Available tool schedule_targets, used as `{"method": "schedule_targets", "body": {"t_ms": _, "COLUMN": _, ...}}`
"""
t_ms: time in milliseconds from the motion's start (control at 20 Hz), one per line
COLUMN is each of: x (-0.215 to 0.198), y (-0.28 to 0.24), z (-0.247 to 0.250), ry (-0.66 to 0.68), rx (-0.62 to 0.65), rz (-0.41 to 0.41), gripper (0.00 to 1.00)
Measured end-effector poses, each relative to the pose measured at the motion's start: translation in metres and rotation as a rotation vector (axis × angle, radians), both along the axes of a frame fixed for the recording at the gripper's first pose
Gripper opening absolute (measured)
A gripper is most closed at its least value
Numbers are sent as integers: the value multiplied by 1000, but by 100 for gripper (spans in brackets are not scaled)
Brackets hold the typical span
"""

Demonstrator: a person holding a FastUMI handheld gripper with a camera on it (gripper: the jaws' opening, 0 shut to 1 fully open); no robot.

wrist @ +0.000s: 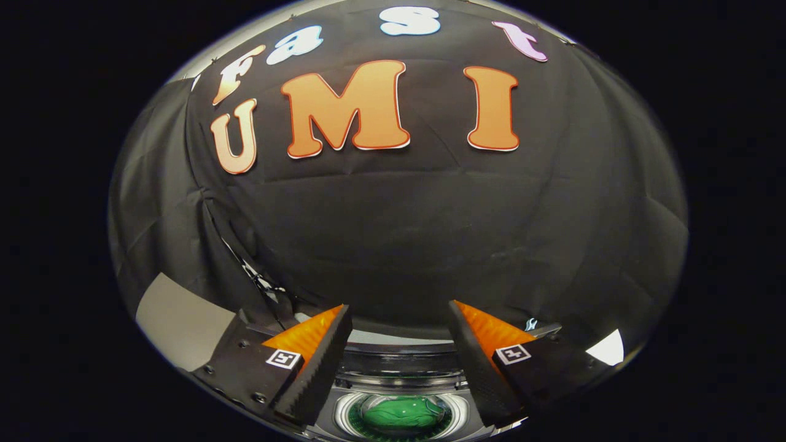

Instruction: Put the clothes into the washing machine and then close the washing machine lid.

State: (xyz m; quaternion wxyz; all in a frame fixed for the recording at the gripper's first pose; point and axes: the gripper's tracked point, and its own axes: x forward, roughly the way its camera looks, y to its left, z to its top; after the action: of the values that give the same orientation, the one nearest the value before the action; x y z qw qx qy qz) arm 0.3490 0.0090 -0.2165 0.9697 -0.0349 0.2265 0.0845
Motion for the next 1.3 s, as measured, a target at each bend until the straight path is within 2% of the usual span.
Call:
{"method": "schedule_targets", "body": {"t_ms": 200, "x": 9, "y": 0, "z": -32, "ry": 76, "rx": -15, "rz": -2, "gripper": 99}}
{"method": "schedule_targets", "body": {"t_ms": 650, "x": 3, "y": 0, "z": -34, "ry": 58, "rx": 29, "rz": -5, "gripper": 98}}
{"method": "schedule_targets", "body": {"t_ms": 950, "x": -23, "y": -1, "z": -31, "ry": 9, "rx": 28, "rz": -1, "gripper": 98}}
{"method": "schedule_targets", "body": {"t_ms": 1300, "x": -59, "y": -5, "z": -36, "ry": 17, "rx": 21, "rz": -16, "gripper": 98}}
